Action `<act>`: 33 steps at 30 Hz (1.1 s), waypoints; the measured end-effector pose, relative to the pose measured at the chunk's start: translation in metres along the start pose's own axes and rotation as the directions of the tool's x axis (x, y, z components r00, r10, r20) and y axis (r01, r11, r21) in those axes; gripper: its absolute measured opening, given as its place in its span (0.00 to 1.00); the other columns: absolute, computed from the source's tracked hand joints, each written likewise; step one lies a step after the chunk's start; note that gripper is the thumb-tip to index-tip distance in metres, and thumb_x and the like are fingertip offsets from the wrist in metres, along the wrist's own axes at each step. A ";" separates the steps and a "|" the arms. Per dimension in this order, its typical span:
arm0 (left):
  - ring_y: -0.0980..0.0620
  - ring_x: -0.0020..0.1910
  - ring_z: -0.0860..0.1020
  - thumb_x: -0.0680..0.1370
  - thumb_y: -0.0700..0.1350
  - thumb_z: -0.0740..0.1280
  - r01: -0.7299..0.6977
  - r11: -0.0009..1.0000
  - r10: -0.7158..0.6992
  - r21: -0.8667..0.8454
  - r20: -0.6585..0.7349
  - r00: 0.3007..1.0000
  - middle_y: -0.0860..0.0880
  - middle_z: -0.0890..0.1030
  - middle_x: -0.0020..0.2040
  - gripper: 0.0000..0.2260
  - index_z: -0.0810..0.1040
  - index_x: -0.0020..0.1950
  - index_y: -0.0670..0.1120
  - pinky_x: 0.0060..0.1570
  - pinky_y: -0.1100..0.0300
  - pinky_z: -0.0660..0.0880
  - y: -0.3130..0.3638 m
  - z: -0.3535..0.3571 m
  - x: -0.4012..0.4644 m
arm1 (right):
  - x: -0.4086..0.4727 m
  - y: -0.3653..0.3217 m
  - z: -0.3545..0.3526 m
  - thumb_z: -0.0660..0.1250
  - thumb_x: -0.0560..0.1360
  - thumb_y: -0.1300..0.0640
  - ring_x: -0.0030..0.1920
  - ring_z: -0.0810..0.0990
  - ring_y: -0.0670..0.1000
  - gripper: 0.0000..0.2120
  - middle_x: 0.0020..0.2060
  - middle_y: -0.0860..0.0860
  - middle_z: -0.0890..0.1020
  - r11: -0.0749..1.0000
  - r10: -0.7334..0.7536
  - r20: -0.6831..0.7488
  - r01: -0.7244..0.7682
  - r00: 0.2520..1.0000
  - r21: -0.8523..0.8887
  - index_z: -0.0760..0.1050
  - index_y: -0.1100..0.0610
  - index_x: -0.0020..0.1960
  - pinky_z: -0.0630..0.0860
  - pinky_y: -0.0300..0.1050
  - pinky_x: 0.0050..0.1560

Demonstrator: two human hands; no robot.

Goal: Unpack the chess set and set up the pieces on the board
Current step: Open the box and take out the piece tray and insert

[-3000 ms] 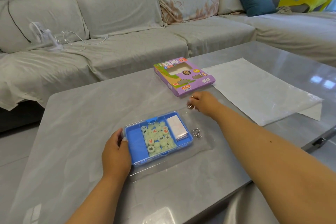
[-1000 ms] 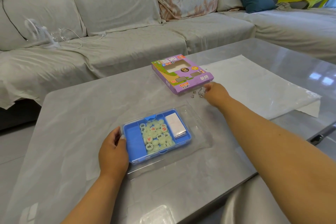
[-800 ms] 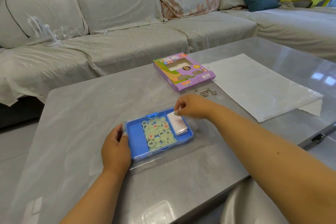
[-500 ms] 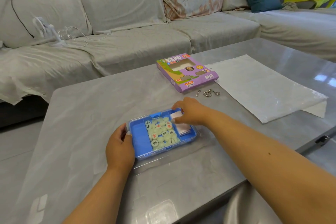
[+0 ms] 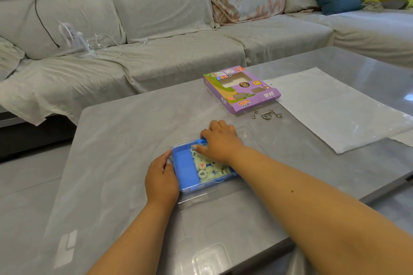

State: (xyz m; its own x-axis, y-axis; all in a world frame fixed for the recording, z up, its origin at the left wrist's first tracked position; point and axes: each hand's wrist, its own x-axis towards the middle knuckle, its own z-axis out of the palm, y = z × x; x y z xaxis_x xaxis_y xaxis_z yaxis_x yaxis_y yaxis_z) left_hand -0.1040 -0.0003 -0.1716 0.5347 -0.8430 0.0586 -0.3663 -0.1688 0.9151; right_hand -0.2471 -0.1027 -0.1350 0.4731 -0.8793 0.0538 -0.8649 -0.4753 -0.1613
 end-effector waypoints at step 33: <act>0.44 0.47 0.82 0.77 0.51 0.66 0.299 0.686 -0.265 -0.664 0.155 0.952 0.45 0.84 0.48 0.14 0.80 0.53 0.41 0.51 0.51 0.77 0.018 -0.013 0.009 | 0.007 0.025 -0.071 0.61 0.78 0.51 0.43 0.76 0.55 0.10 0.41 0.53 0.79 0.846 0.296 -0.366 -0.065 0.882 0.530 0.71 0.58 0.42 0.69 0.48 0.42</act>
State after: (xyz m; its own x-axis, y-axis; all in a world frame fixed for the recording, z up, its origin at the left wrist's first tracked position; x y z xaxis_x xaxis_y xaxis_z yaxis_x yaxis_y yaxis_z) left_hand -0.0957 -0.0045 -0.1497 0.4880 -0.8367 -0.2484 0.4142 -0.0285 0.9097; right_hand -0.2777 -0.1228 -0.0685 0.1000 -0.9276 0.3599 -0.6734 -0.3294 -0.6618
